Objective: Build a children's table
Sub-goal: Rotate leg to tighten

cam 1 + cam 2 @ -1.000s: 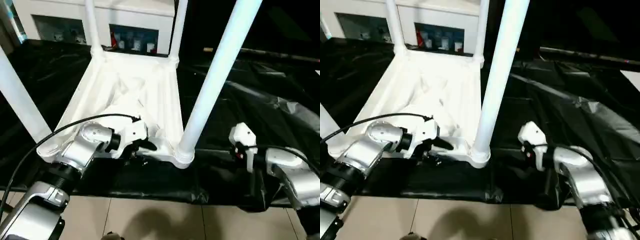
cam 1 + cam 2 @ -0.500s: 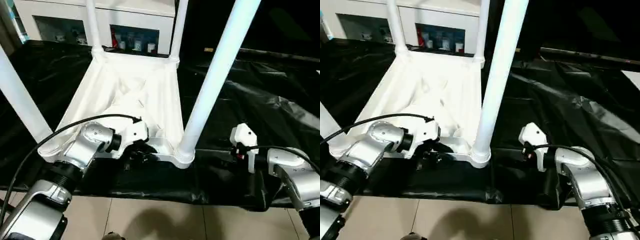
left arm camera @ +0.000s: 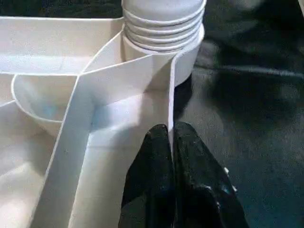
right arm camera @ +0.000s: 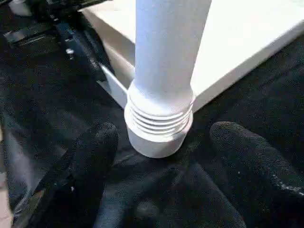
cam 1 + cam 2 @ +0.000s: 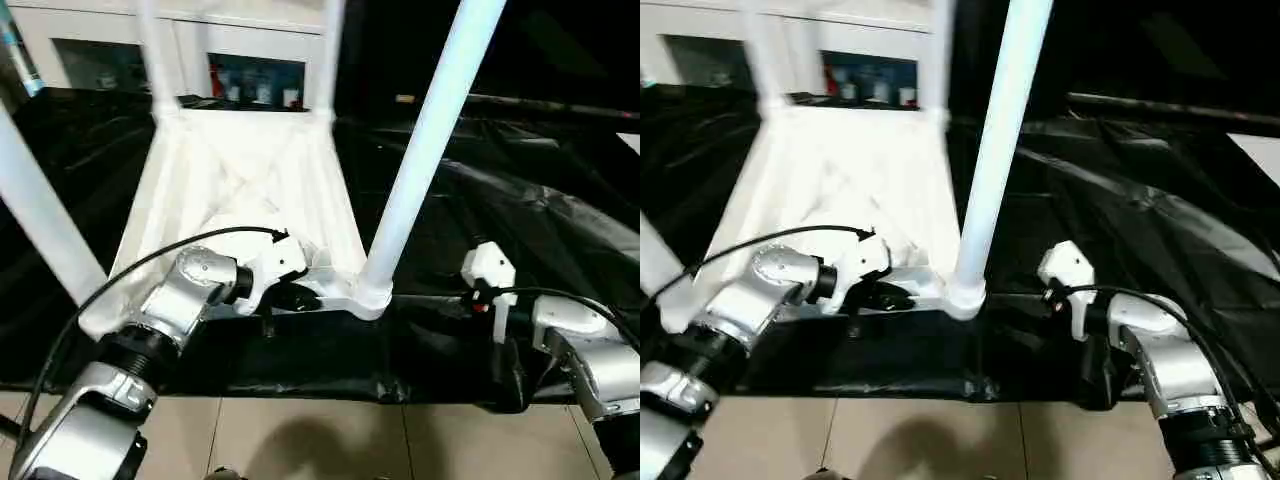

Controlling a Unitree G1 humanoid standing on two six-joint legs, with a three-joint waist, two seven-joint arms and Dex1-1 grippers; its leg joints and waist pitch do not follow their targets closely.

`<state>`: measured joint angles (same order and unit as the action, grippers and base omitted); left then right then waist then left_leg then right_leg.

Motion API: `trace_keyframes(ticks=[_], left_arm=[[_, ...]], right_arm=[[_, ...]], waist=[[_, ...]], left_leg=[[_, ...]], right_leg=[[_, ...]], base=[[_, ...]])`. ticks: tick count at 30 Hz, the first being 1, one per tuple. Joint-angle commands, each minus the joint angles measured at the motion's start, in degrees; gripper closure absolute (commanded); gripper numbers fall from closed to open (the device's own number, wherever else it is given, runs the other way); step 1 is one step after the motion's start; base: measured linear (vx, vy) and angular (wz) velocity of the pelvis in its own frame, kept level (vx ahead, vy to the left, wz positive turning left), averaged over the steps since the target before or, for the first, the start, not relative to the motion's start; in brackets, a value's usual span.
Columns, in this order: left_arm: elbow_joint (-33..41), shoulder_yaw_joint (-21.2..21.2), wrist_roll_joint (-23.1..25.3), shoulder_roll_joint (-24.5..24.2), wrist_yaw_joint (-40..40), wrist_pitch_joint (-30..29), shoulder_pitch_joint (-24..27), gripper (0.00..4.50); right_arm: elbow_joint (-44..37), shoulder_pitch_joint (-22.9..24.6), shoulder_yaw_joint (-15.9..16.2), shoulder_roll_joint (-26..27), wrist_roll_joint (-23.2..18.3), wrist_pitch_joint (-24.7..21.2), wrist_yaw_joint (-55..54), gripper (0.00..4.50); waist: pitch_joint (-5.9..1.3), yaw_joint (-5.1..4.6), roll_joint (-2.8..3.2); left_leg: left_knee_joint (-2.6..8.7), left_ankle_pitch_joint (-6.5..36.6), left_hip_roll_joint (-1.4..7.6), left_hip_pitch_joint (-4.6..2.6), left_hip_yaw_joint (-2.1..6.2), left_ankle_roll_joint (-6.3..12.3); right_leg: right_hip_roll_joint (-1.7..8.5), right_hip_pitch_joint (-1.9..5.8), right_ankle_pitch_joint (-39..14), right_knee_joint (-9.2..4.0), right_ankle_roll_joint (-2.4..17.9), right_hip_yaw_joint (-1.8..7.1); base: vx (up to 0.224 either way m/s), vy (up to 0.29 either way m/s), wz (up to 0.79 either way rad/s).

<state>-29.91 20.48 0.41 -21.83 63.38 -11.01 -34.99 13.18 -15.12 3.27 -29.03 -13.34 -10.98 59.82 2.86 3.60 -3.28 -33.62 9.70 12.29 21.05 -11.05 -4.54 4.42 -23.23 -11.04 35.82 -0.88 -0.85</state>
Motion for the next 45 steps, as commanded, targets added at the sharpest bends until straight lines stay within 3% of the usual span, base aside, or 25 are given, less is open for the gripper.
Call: trace_keyframes(ticks=[1,4,5,6,8,17,18,28,37,40,41,43,45], left_arm=[[0.4,-0.9,-1.0,0.8,-0.5,-0.5,1.7,4.50],[0.7,-0.9,-1.3,0.9,-0.3,-0.6,1.8,4.50],[1.1,-0.5,-1.6,0.5,1.4,-0.7,1.8,4.50],[1.2,-0.3,-1.6,0.4,1.8,-0.8,1.8,4.50],[1.4,-0.2,-1.3,0.1,2.1,-0.8,1.9,4.50],[1.9,-0.2,-1.4,-0.2,3.0,-1.4,2.0,4.50],[2.0,-0.3,-1.4,-0.2,3.1,-1.4,2.1,4.50],[2.7,-0.4,-1.4,-0.5,3.6,-1.9,2.5,4.50],[3.0,-0.1,-1.4,-0.7,4.1,-2.9,2.9,4.50],[0.8,-0.8,-0.6,1.9,-0.8,-4.6,2.6,4.50],[0.5,-0.9,-0.5,2.1,-1.3,-4.6,2.5,4.50],[-4.6,-2.5,1.0,6.5,-10.5,-4.3,0.7,4.50],[-6.7,-3.1,1.4,8.5,-14.1,-4.4,-0.3,4.50]], right_arm=[[1.4,-0.4,0.1,0.8,0.4,1.1,-1.1,0.58],[2.4,-1.0,0.6,1.4,1.5,2.5,-2.5,0.36],[4.4,-2.6,1.1,3.2,2.3,3.5,-4.3,0.36],[5.1,-3.3,1.3,3.8,2.3,3.5,-4.5,0.36],[6.1,-4.0,1.9,4.5,2.2,3.2,-3.8,0.36],[11.3,-7.9,3.4,7.3,2.8,5.4,-3.0,0.36],[11.7,-8.1,3.7,7.3,3.0,5.7,-2.8,0.62],[14.7,-9.6,4.1,7.5,3.2,7.5,-1.0,1.49],[17.2,-9.9,3.9,8.8,3.6,8.7,-2.4,1.83],[21.1,-9.9,0.7,13.0,4.2,10.0,-13.2,1.86],[21.3,-9.8,0.5,13.3,4.3,9.9,-13.9,1.86],[22.4,-8.4,-0.9,17.4,4.9,9.2,-23.0,1.87],[22.2,-7.5,-0.9,19.7,6.2,8.8,-28.1,1.87]], waist=[[-3.43,0.42,-0.21],[-3.53,0.35,-0.32],[-3.46,0.46,0.03],[-3.43,0.20,0.05],[-3.37,0.13,0.29],[-3.47,0.24,0.17],[-3.47,0.29,0.04],[-3.50,0.26,-0.01],[-3.48,0.13,0.05],[-3.26,-0.53,-0.10],[-3.27,-0.60,-0.12],[-3.01,-0.76,-0.15],[-2.99,-0.83,-0.36]], left_leg=[[3.79,15.0,0.60,-0.23,0.47,0.92],[3.61,13.4,0.58,-0.23,0.32,1.70],[3.65,13.1,0.55,-0.35,0.26,1.88],[3.70,13.2,0.48,-0.13,0.27,1.72],[3.79,14.5,0.59,-0.46,0.29,1.28],[3.76,13.2,0.61,-0.38,0.17,1.58],[3.75,13.2,0.62,-0.42,0.14,1.60],[3.74,13.1,0.62,-0.39,0.12,1.82],[3.74,12.7,0.60,-0.35,0.11,1.99],[4.15,14.1,0.53,0.05,0.35,0.60],[4.19,14.7,0.51,-0.06,0.39,0.16],[4.16,17.1,0.49,-0.81,0.27,-0.47],[4.26,18.9,0.32,-0.80,0.50,-1.03]], right_leg=[[2.39,2.33,-12.2,-4.76,11.5,1.13],[2.36,2.35,-10.0,-4.56,12.2,1.12],[2.38,2.25,-10.4,-4.64,12.3,1.14],[2.36,2.23,-10.8,-4.56,12.3,1.11],[2.30,2.09,-12.2,-4.77,12.2,1.13],[2.39,2.33,-9.0,-4.39,13.1,1.14],[2.39,2.32,-9.1,-4.41,13.0,1.14],[2.44,2.33,-9.6,-4.37,13.0,1.14],[2.38,2.35,-9.0,-4.33,13.1,1.16],[2.51,2.39,-12.9,-4.56,12.3,1.07],[2.49,2.34,-14.4,-4.70,11.7,0.99],[2.39,1.55,-18.5,-5.50,10.5,1.24],[2.46,1.51,-22.7,-5.81,9.0,1.18]], base=[[0.000,0.000,0.00],[0.000,0.000,0.00],[0.000,0.000,0.00],[0.000,0.000,0.00],[0.000,0.000,0.00],[0.000,0.000,0.00],[0.000,0.000,0.00],[0.000,0.000,0.00],[0.000,0.000,0.00],[0.000,0.000,0.00],[0.000,0.000,0.00],[0.000,0.000,0.00],[0.000,0.000,0.00]])
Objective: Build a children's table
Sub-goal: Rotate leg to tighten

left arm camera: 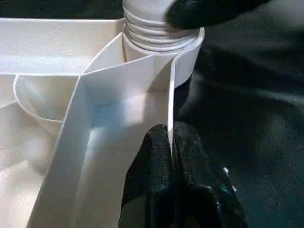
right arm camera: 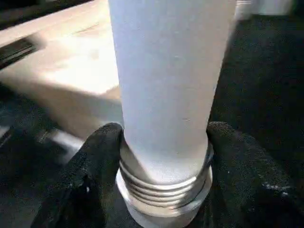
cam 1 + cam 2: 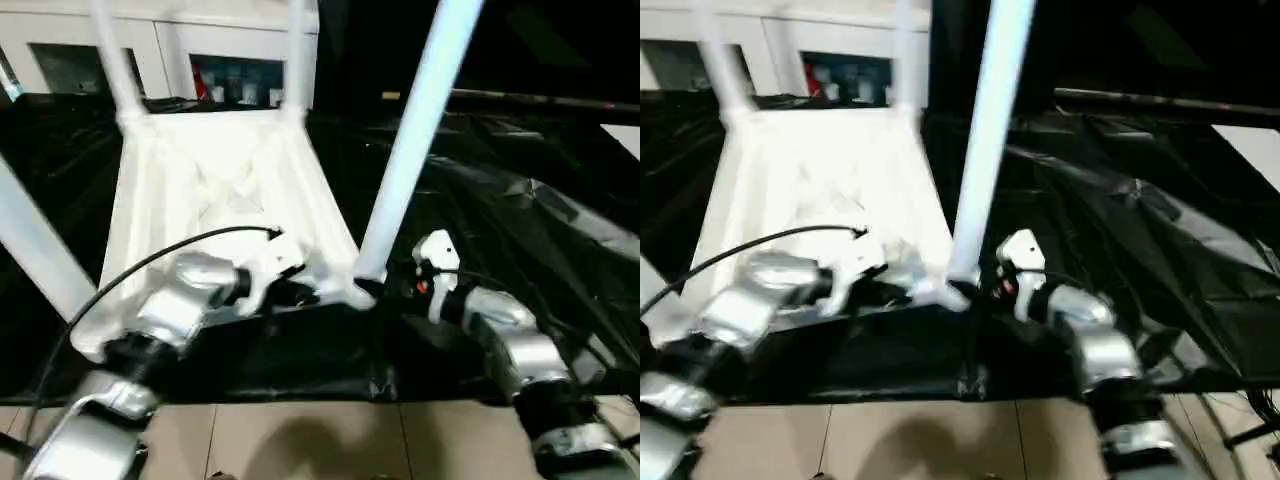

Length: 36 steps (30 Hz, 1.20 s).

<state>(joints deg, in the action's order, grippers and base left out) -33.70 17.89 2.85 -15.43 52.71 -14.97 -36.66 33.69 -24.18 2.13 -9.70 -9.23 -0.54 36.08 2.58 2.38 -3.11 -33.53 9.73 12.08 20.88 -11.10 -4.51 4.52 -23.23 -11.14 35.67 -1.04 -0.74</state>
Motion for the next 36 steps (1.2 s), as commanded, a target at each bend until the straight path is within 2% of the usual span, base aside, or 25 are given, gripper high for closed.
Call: trace_keyframes(ticks=[1,2,4,6,8,9,11,12,15,19,21,22,24,25,26,28,30,32,35,36], left_arm=[[-4.1,-0.9,-0.8,3.2,-5.9,-0.5,0.7,4.50],[-5.2,-1.3,-0.7,4.2,-7.7,-0.7,0.0,4.50],[-7.9,-1.8,0.2,7.0,-12.6,-0.5,-1.8,4.50],[-8.2,-1.8,0.3,7.5,-13.1,-0.5,-2.1,4.50],[-8.3,-1.5,0.6,8.2,-12.9,-0.2,-2.6,4.50],[-8.3,-1.5,0.7,8.2,-12.8,-0.1,-2.7,4.50],[-9.1,-0.6,1.6,8.2,-11.2,1.2,-3.2,4.50],[-9.3,0.3,2.1,7.4,-8.8,2.2,-3.2,4.50],[-8.0,1.2,1.8,4.6,-3.2,3.9,-2.3,4.50],[-7.0,1.2,1.0,2.5,0.8,4.7,-1.8,4.50],[-5.5,1.3,-0.3,-0.2,6.4,6.0,-0.8,4.50],[-5.2,1.4,-0.5,-0.5,7.4,6.4,-0.6,4.50],[-4.9,1.3,-1.0,-1.2,9.3,7.0,-0.3,4.50],[-4.8,1.2,-1.3,-1.5,10.1,7.2,-0.2,4.50],[-2.9,1.3,-2.6,-2.4,13.8,6.2,0.6,4.50],[-0.3,2.2,-3.9,-3.6,18.0,4.8,1.7,4.50],[0.9,2.4,-4.4,-3.9,19.2,3.7,2.1,4.50],[1.6,2.6,-4.6,-4.0,20.1,3.5,2.4,4.50],[2.0,2.6,-4.6,-4.1,21.0,3.3,2.6,4.50],[2.2,2.6,-4.6,-4.1,21.0,3.3,2.8,4.50]], right_arm=[[1.2,2.1,0.4,1.6,2.7,-2.0,-7.0,1.88],[0.7,2.6,0.8,2.8,3.2,-2.6,-8.6,1.88],[-0.6,3.4,2.0,6.4,4.1,-4.3,-11.7,1.88],[-0.8,3.5,2.1,7.3,3.9,-4.6,-12.0,1.88],[-1.9,3.6,3.5,8.2,3.3,-3.9,-9.5,1.88],[-1.9,3.6,3.6,8.2,3.3,-3.8,-9.3,1.33],[-3.3,3.8,4.6,7.9,2.6,-2.6,-6.6,1.19],[-4.7,4.0,4.5,6.8,1.5,-3.3,-4.3,1.19],[-7.5,3.7,4.8,1.2,0.4,-5.0,3.4,0.85],[-7.9,2.8,5.1,-4.1,1.4,-4.3,8.2,0.76],[-7.8,1.6,4.6,-8.8,0.6,-4.6,14.1,0.76],[-7.9,1.5,4.6,-9.4,0.4,-4.8,15.0,0.76],[-8.4,1.4,4.7,-10.8,-0.1,-5.7,17.6,0.76],[-8.8,1.4,4.8,-11.4,-0.4,-6.2,19.0,0.76],[-9.4,1.5,5.7,-13.0,-0.4,-6.8,22.2,0.76],[-9.3,1.4,6.7,-14.0,0.1,-6.6,24.1,0.76],[-8.9,1.1,7.1,-14.2,0.0,-6.4,24.9,0.76],[-8.1,0.5,7.3,-14.0,0.0,-5.7,25.0,0.76],[-7.4,-0.4,6.9,-13.4,-0.5,-5.7,25.8,0.76],[-7.1,-0.7,6.6,-12.9,-1.0,-5.9,26.1,0.92]], waist=[[-2.70,0.42,-0.53],[-2.59,0.39,-0.44],[-2.62,0.46,-0.40],[-2.82,0.54,-0.31],[-2.94,0.66,0.27],[-2.96,0.65,0.16],[-3.05,0.70,0.12],[-3.00,0.75,0.28],[-3.16,0.93,0.03],[-3.23,1.07,-0.21],[-3.30,1.10,-0.28],[-3.35,1.13,-0.24],[-3.35,1.19,-0.22],[-3.46,1.37,-0.19],[-3.47,1.52,-0.48],[-3.54,1.56,-0.37],[-3.65,1.71,-0.28],[-3.67,2.04,-0.40],[-3.60,2.45,-0.40],[-3.54,2.58,-0.51]], left_leg=[[4.28,19.4,0.49,-0.54,0.67,-1.06],[4.27,20.6,0.42,-0.66,0.67,-0.88],[4.39,21.7,0.38,-0.71,0.84,-0.77],[4.65,21.3,0.47,-0.64,1.02,-0.62],[4.84,21.7,0.46,-0.61,0.99,-0.32],[4.82,22.1,0.48,-0.69,0.93,-0.24],[4.86,22.7,0.44,-0.61,0.92,0.11],[4.89,22.8,0.40,-0.62,0.93,0.34],[4.93,21.7,0.48,-0.30,0.97,1.07],[4.63,19.5,0.56,-0.13,0.66,1.74],[4.62,18.3,0.63,-0.03,0.68,1.87],[4.56,17.4,0.70,0.08,0.66,2.18],[4.42,16.6,0.81,-0.21,0.41,2.51],[4.36,15.9,0.79,-0.22,0.37,2.92],[4.30,14.7,0.87,-0.14,0.38,3.18],[4.24,13.0,0.97,0.01,0.37,3.73],[4.03,11.7,0.93,-0.31,0.15,4.07],[3.86,10.2,0.97,-0.39,-0.04,4.70],[3.86,10.3,1.00,-0.52,-0.15,4.72],[3.93,10.7,0.98,-0.48,-0.14,4.54]], right_leg=[[2.43,1.46,-24.2,-5.90,8.3,1.04],[2.39,1.06,-25.8,-6.15,7.5,1.11],[2.40,0.97,-27.7,-6.44,6.4,1.03],[2.48,1.21,-26.6,-6.44,6.2,0.90],[2.31,1.19,-24.0,-6.48,6.3,0.91],[2.29,1.11,-23.8,-6.56,6.4,0.91],[2.38,1.19,-23.8,-6.62,6.3,0.86],[2.37,1.19,-24.0,-6.73,6.2,0.87],[2.44,1.64,-22.8,-6.59,6.2,0.82],[2.61,1.65,-20.8,-6.42,7.5,0.93],[2.55,1.89,-19.2,-6.09,8.2,0.85],[2.51,2.03,-17.5,-5.85,8.8,0.83],[2.48,1.73,-14.8,-5.71,10.1,0.96],[2.46,1.96,-13.2,-5.50,10.8,0.90],[2.45,2.11,-11.6,-5.21,11.2,0.86],[2.46,2.27,-8.4,-4.76,12.2,0.83],[2.36,2.10,-5.8,-4.50,13.3,0.85],[2.40,2.24,-3.1,-4.16,14.3,0.86],[2.48,2.20,-3.8,-4.21,14.3,0.88],[2.53,2.25,-4.7,-4.28,14.0,0.88]], base=[[0.000,0.000,0.00],[0.000,0.000,0.00],[0.000,0.000,0.00],[0.000,0.000,0.00],[0.000,0.000,0.00],[0.000,0.000,0.00],[0.000,0.000,0.00],[0.000,0.000,0.00],[0.000,0.000,0.00],[0.000,0.000,0.00],[0.000,0.000,0.00],[0.000,0.000,0.00],[0.000,0.000,0.00],[0.000,0.000,0.00],[0.000,0.000,0.00],[0.000,0.000,0.00],[0.000,0.000,0.00],[0.000,0.000,0.00],[0.000,0.000,0.00],[0.000,0.000,0.00]])
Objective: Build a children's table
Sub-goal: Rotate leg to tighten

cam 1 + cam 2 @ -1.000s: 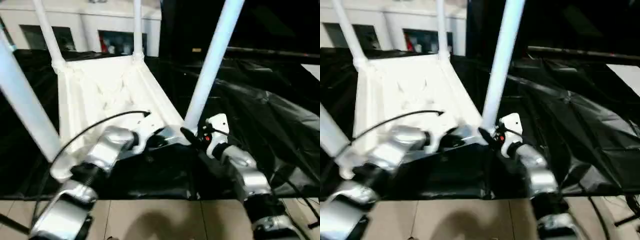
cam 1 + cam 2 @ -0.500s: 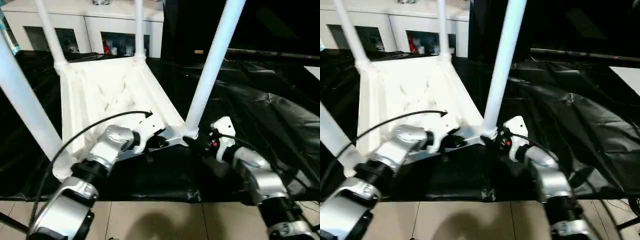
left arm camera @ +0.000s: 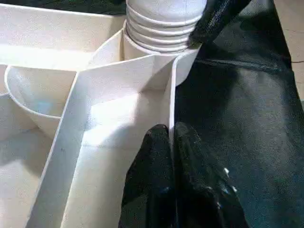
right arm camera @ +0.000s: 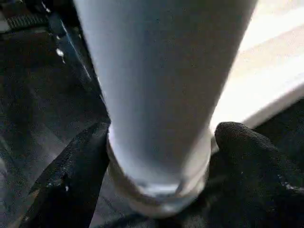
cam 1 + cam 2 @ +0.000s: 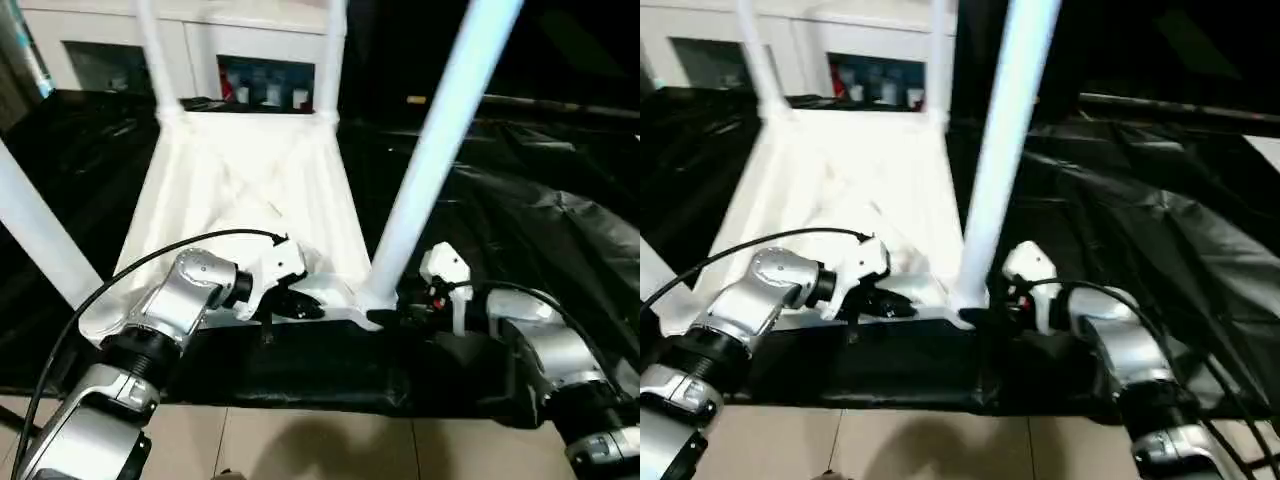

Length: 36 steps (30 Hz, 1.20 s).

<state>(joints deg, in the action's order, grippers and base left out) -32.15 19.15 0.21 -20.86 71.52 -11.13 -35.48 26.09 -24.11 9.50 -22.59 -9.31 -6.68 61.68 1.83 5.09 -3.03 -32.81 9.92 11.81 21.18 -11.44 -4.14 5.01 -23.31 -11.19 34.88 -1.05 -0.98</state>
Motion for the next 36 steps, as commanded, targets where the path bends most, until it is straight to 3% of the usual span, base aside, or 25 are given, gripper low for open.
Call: trace_keyframes(ticks=[1,4,5,14,18,20,22,25,26,29,30,33,36], left_arm=[[0.9,1.3,-1.9,1.3,2.2,-0.7,1.7,4.50],[1.3,1.3,-1.8,1.0,2.3,-0.9,1.9,4.50],[1.5,1.3,-1.7,0.9,2.4,-1.0,2.0,4.50],[1.6,1.1,-1.0,1.0,1.2,-1.4,2.3,4.50],[-1.9,-0.1,0.9,3.6,-6.2,-1.0,1.0,4.50],[-5.4,-1.0,2.5,6.1,-13.3,-1.3,-0.5,4.50],[-8.7,-2.3,3.3,9.2,-20.4,-2.5,-2.3,4.50],[-11.3,-3.6,3.3,12.1,-26.1,-3.4,-3.7,4.50],[-12.8,-4.1,3.4,14.0,-29.2,-3.5,-4.6,4.50],[-13.6,-3.2,4.2,16.0,-30.5,-2.2,-5.4,4.50],[-13.5,-2.7,4.5,16.2,-29.7,-1.8,-5.5,4.50],[-14.1,-2.0,5.1,16.4,-28.2,-0.8,-5.9,4.50],[-14.0,-1.9,4.9,15.6,-26.7,-0.9,-6.1,4.50]], right_arm=[[0.6,-0.8,-0.8,0.0,-1.1,0.2,0.8,1.01],[0.8,-0.7,-0.6,0.1,-1.3,0.2,1.4,1.08],[0.9,-0.7,-0.5,0.1,-1.3,0.1,1.7,1.36],[1.5,0.4,-0.3,0.5,-0.8,0.3,1.2,1.79],[5.8,0.1,-2.2,3.2,2.2,1.3,-10.5,1.80],[7.9,0.1,-4.2,5.9,2.8,0.1,-19.0,1.81],[8.3,0.6,-6.4,9.3,2.5,-1.8,-26.9,1.81],[8.2,1.1,-8.1,12.6,2.4,-3.2,-33.9,1.82],[7.8,1.5,-8.9,15.2,2.4,-4.1,-38.4,1.82],[6.1,2.1,-7.7,18.8,2.5,-4.8,-40.1,1.82],[5.4,2.3,-6.2,19.2,2.8,-4.4,-38.5,1.82],[3.7,2.7,-4.1,19.3,2.9,-2.4,-34.3,1.82],[2.2,2.9,-3.4,17.5,2.0,-2.8,-30.8,1.13]], waist=[[-2.75,-0.09,-0.58],[-2.75,-0.05,-0.60],[-2.77,-0.07,-0.61],[-2.83,-0.11,-0.54],[-2.49,-0.38,-0.55],[-2.30,-0.69,-0.57],[-2.33,-0.81,-0.65],[-2.35,-0.94,-0.51],[-2.32,-1.05,-0.21],[-2.40,-1.13,-0.37],[-2.40,-1.13,-0.07],[-2.52,-1.08,0.00],[-2.57,-0.84,0.04]], left_leg=[[3.30,11.1,1.26,-0.79,0.24,3.82],[3.36,11.6,1.30,-0.79,0.31,3.16],[3.38,11.4,1.30,-0.76,0.33,3.08],[3.23,10.2,1.16,-0.72,0.27,3.33],[3.54,12.6,1.13,-0.75,0.30,2.01],[3.82,16.4,0.99,-1.02,0.48,-0.30],[3.99,18.2,1.00,-1.17,0.72,-1.14],[4.05,19.2,0.93,-1.08,0.86,-1.01],[4.08,18.9,0.81,-1.03,0.80,-1.13],[4.18,19.4,0.82,-1.00,0.94,-1.01],[4.18,19.6,0.79,-0.98,0.92,-0.62],[4.20,19.2,0.81,-0.74,0.91,0.06],[4.18,18.8,0.89,-0.79,0.89,0.56]], right_leg=[[2.11,2.33,-5.9,-3.60,13.7,1.12],[2.17,2.37,-7.1,-3.66,13.0,1.15],[2.16,2.40,-6.8,-3.62,12.9,1.14],[2.06,2.47,-5.2,-3.47,13.2,1.13],[2.07,2.23,-9.5,-4.03,12.4,1.13],[2.15,1.90,-17.3,-4.78,10.1,1.17],[2.29,1.74,-21.3,-5.21,8.6,1.15],[2.27,1.55,-22.6,-5.53,7.4,1.16],[2.15,1.39,-22.3,-5.60,7.1,1.24],[2.11,1.43,-22.1,-5.70,6.6,1.14],[2.10,1.40,-21.5,-5.74,6.5,1.17],[2.08,1.57,-19.9,-5.65,6.6,1.17],[2.10,1.72,-18.8,-5.54,7.0,1.15]], base=[[0.000,0.000,0.00],[0.000,0.000,0.00],[0.000,0.000,0.00],[0.000,0.000,0.00],[0.000,0.000,0.00],[0.000,0.000,0.00],[0.000,0.000,0.00],[0.000,0.000,0.00],[0.000,0.000,0.00],[0.000,0.000,0.00],[0.000,0.000,0.00],[0.000,0.000,0.00],[0.000,0.000,0.00]])
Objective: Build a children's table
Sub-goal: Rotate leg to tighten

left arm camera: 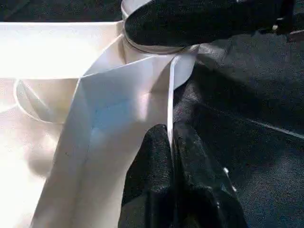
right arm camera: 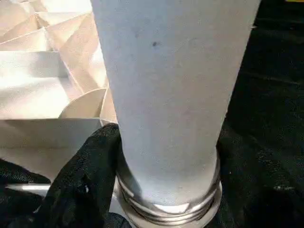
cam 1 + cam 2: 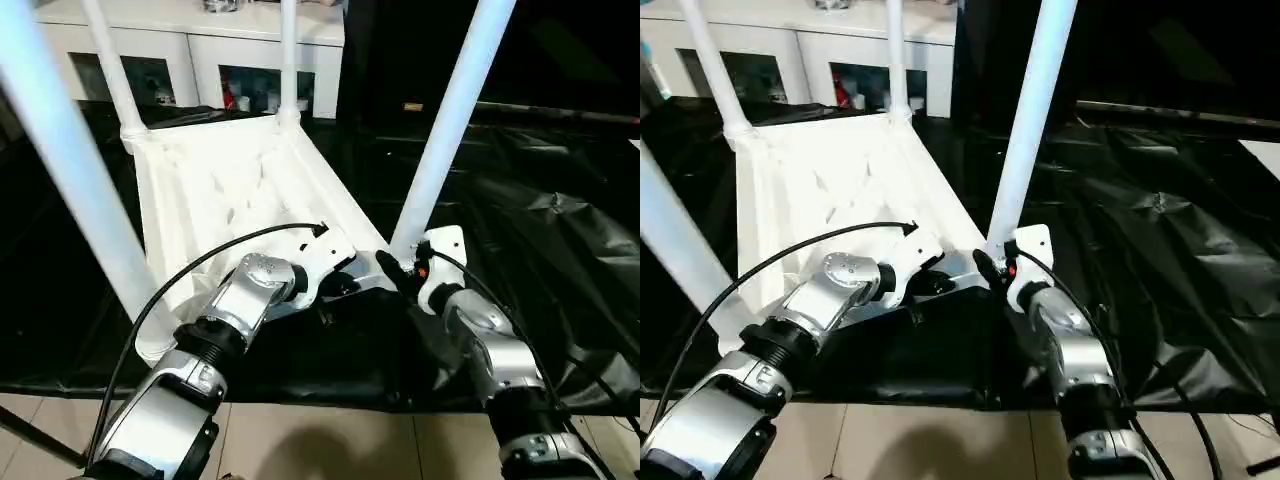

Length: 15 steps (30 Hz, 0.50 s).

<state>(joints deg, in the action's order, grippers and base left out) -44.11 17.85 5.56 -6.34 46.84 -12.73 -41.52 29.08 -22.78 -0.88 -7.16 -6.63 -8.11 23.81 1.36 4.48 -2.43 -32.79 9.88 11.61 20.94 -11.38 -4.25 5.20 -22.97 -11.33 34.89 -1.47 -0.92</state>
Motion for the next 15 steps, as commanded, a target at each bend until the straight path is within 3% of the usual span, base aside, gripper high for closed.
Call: trace_keyframes(ticks=[1,6,10,12,15], left_arm=[[-2.1,-0.4,-0.7,-0.1,0.1,1.4,-0.2,4.50],[0.9,1.2,-1.8,-4.5,10.4,4.7,2.1,4.50],[4.6,1.4,-4.3,-7.1,18.7,6.6,4.2,4.50],[6.8,1.6,-5.5,-8.4,22.1,6.5,5.3,4.50],[8.9,2.1,-6.6,-9.9,25.9,5.9,6.6,4.50]], right_arm=[[-2.1,1.3,7.3,-0.5,-1.3,-2.5,11.1,1.10],[-3.4,0.1,7.7,-8.9,-0.9,-1.7,21.7,0.90],[-3.8,-0.4,7.6,-12.8,-1.5,-0.8,27.7,0.90],[-4.0,-0.5,7.9,-14.4,-1.7,-0.6,30.3,0.90],[-4.1,-0.7,8.6,-15.4,-2.1,-1.6,32.6,0.90]], waist=[[-2.07,-0.08,-0.63],[-2.16,0.27,-1.00],[-2.20,0.24,-1.11],[-2.22,0.37,-0.88],[-2.33,0.56,-0.99]], left_leg=[[4.12,18.3,1.07,-0.44,0.76,0.95],[3.98,16.0,1.15,-0.04,0.77,2.19],[3.85,14.5,1.39,-0.19,0.58,2.53],[3.81,14.0,1.59,-0.34,0.55,2.85],[3.55,11.9,1.58,-0.40,0.26,3.89]], right_leg=[[1.89,1.45,-17.8,-5.50,7.6,1.12],[2.10,1.99,-16.0,-5.26,8.1,1.00],[2.12,1.86,-13.2,-4.80,10.1,1.01],[2.07,1.80,-11.4,-4.54,11.2,1.00],[1.92,1.84,-5.9,-3.87,13.0,1.02]], base=[[0.000,0.000,0.00],[0.000,0.000,0.00],[0.000,0.000,0.00],[0.000,0.000,0.00],[0.000,0.000,0.00]])
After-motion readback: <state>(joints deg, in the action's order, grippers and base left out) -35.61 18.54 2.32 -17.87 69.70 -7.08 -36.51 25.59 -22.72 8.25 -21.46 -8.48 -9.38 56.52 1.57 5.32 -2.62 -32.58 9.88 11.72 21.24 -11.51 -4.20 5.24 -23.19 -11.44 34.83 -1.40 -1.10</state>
